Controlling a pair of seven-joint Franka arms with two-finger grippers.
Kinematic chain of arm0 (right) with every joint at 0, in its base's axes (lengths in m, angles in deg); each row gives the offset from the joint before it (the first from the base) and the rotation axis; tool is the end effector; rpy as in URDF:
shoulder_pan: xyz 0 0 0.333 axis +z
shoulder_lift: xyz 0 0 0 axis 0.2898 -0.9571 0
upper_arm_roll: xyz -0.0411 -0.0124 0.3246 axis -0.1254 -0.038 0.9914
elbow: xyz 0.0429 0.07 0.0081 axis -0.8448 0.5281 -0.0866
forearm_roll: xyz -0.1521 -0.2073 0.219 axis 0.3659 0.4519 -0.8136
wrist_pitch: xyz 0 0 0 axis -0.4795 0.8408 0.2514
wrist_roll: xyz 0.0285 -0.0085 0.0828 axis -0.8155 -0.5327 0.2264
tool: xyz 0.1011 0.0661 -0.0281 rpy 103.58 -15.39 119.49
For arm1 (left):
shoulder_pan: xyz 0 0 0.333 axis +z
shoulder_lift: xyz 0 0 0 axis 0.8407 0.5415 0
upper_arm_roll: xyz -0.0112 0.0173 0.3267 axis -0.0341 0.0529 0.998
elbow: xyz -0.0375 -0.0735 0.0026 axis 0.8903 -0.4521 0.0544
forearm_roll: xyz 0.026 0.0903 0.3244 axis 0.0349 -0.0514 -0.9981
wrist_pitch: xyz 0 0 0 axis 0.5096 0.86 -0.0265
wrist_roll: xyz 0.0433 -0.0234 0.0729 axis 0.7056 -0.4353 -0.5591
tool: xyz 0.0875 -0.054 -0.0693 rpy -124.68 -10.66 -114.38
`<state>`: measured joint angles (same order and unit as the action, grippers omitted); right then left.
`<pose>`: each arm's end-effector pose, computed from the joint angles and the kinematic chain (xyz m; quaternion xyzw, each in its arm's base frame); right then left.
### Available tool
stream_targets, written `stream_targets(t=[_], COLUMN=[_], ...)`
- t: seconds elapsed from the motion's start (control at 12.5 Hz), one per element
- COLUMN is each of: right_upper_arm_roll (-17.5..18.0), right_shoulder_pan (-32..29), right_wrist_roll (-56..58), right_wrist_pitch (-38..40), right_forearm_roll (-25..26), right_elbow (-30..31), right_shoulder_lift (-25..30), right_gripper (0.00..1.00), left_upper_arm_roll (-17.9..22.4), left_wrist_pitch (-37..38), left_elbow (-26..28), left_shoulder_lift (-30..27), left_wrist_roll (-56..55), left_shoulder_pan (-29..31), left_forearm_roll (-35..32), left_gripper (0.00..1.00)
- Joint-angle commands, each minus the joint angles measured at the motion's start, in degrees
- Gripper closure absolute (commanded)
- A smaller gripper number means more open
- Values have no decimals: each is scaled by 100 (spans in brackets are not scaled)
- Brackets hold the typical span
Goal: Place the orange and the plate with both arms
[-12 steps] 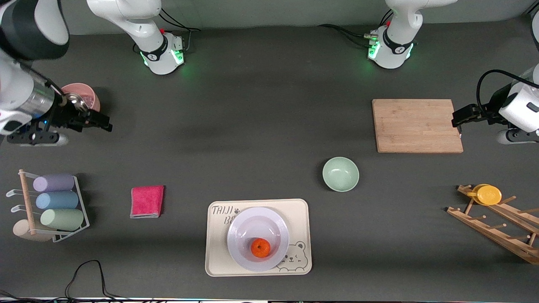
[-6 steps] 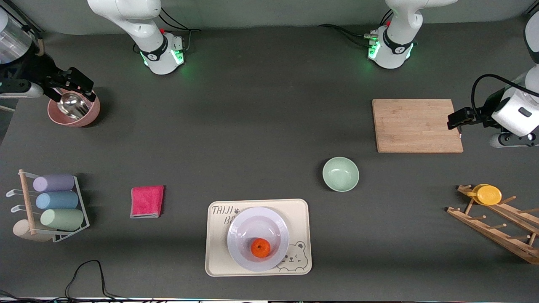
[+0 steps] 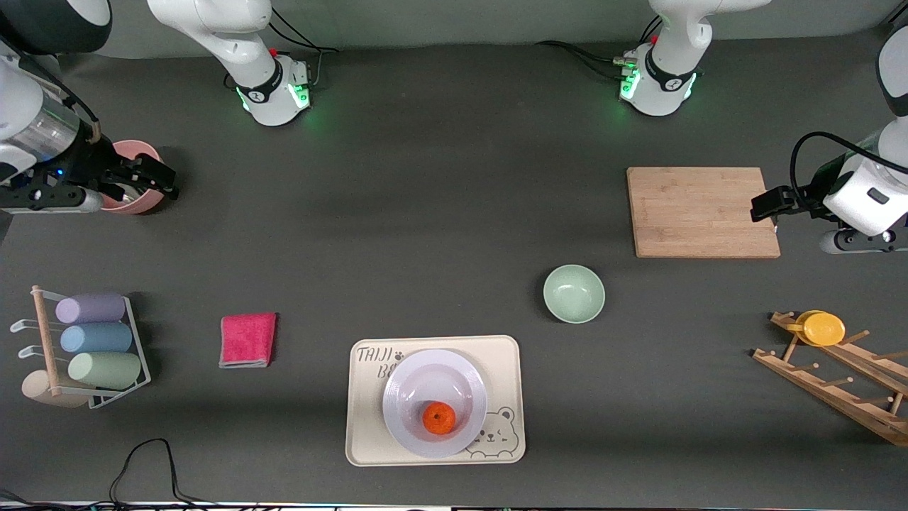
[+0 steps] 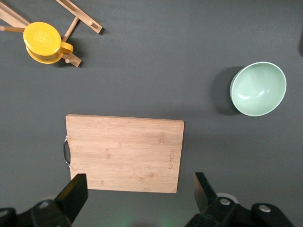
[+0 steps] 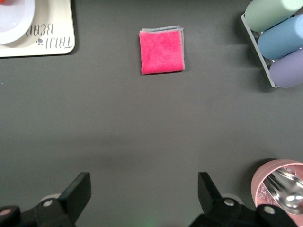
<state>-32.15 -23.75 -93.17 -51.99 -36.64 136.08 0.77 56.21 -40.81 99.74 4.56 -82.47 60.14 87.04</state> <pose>0.4524 0.0284 0.5752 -0.9995 0.0184 0.0234 0.0085 0.4968 -0.0066 0.5446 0.9977 0.0261 -0.0630 0.0041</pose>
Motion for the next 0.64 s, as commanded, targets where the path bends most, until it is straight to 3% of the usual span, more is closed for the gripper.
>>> stream_targets(t=[0.0, 0.56], right_upper_arm_roll=[-19, -10], right_shoulder_pan=[57, 58], right_wrist_roll=[113, 43], right_wrist_pitch=[275, 92], right_forearm_roll=[35, 105], right_elbow=[-76, -137], right_shoulder_lift=[39, 40], right_gripper=[0, 0], left_upper_arm_roll=[11, 11], left_wrist_pitch=[-37, -29], left_elbow=[45, 27], left_shoulder_lift=[-60, -60], left_wrist_roll=[-86, -166], left_shoulder_pan=[-2, -2], left_forearm_roll=[-16, 11], left_gripper=[0, 0])
